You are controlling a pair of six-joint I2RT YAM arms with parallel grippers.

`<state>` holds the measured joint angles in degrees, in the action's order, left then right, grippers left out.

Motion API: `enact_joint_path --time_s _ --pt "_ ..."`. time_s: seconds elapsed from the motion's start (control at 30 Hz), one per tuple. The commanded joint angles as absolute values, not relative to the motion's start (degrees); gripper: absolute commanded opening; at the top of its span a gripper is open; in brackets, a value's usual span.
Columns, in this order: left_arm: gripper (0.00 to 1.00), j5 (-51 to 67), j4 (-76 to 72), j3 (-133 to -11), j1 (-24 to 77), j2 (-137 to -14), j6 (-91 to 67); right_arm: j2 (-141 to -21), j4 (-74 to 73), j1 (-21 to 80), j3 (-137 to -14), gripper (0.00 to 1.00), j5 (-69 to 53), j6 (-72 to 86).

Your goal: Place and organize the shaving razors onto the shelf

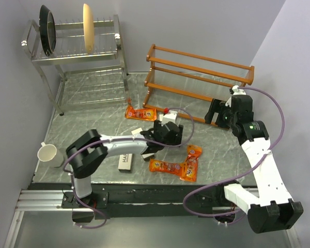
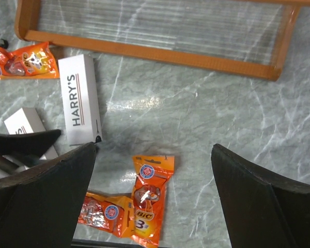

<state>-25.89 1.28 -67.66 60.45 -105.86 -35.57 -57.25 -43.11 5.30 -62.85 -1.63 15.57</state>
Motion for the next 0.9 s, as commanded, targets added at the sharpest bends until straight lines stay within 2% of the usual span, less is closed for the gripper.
enact_joint_path --time_s 0.0,0.3,0.57,0.73,0.8,0.87 --pt "0.93 -30.76 5.87 -70.31 60.65 -99.40 -34.09 -58.09 -41.66 4.31 -62.05 1.00 -4.47 16.79" --pt "0.89 -28.04 7.64 -72.59 56.60 -108.79 -39.72 -59.41 -41.84 2.90 -64.51 1.00 -4.92 16.26" --pt "0.86 -25.14 7.73 -74.71 55.99 -112.06 -40.25 -60.03 -41.40 1.41 -63.55 1.00 -5.62 16.52" --pt "0.72 -22.41 9.05 -70.07 55.37 -109.96 -41.13 -61.26 -41.13 0.79 -63.63 1.00 -6.33 17.14" --pt "0.60 -22.24 7.66 -68.74 54.85 -108.38 -39.38 -62.14 -40.70 0.70 -63.98 1.00 -6.76 17.23" --pt "0.54 -22.24 6.42 -67.42 54.32 -107.06 -36.84 -63.01 -40.17 0.62 -64.07 1.00 -6.68 17.23"
